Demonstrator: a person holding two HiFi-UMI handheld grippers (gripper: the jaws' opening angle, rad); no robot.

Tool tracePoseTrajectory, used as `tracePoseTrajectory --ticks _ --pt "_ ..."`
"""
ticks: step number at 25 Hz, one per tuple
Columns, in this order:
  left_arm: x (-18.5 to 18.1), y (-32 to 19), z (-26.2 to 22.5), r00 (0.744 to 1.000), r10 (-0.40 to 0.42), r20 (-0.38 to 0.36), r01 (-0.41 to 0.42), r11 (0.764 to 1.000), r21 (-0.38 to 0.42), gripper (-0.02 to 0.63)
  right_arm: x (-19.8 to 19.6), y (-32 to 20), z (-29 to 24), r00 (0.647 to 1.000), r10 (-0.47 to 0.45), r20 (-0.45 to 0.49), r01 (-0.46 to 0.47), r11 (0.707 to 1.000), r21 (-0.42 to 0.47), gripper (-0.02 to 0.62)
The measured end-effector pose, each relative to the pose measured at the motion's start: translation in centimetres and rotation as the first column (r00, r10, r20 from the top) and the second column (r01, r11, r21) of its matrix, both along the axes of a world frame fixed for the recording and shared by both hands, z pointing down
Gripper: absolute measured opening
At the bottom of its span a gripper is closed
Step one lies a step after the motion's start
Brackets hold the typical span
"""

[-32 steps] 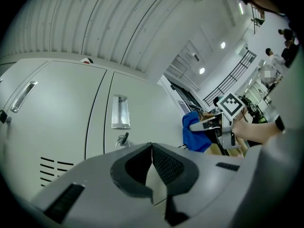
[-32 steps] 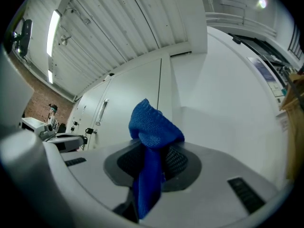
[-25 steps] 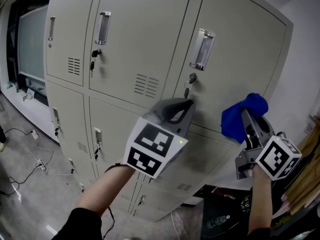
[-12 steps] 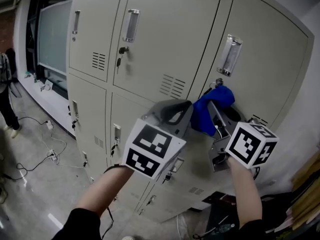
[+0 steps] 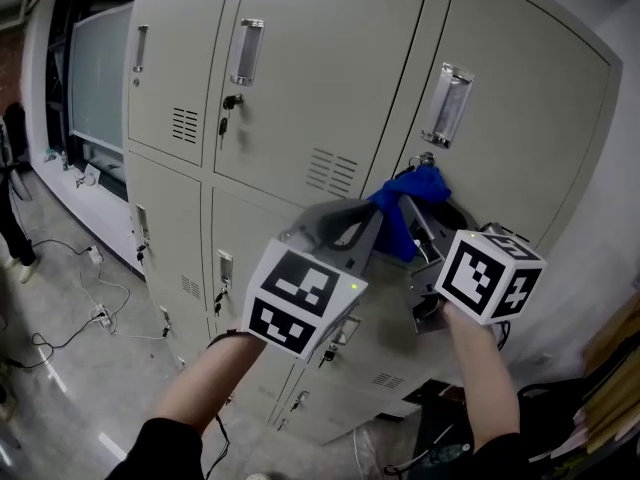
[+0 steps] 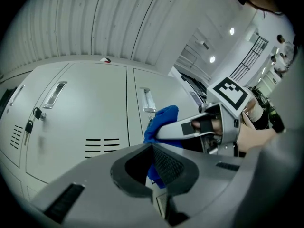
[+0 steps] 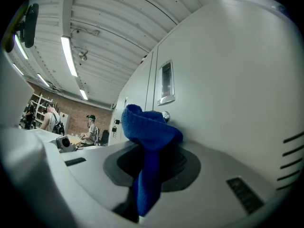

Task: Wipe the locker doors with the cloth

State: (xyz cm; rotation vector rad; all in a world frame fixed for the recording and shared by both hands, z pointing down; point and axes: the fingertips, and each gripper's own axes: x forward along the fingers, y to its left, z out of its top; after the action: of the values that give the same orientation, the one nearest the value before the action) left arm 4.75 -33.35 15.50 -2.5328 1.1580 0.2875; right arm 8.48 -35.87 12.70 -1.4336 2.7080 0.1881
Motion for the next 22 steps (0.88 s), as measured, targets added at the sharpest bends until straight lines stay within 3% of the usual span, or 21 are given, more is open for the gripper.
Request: tracePoseTrajectory --ticks 22 --pt "8.3 0.9 0.2 0.984 0.174 0.027 -0.173 0.985 -0.016 0.009 9.7 2.8 -0.4 0.991 0.134 0.025 -0.135 0.991 0.022 0.075"
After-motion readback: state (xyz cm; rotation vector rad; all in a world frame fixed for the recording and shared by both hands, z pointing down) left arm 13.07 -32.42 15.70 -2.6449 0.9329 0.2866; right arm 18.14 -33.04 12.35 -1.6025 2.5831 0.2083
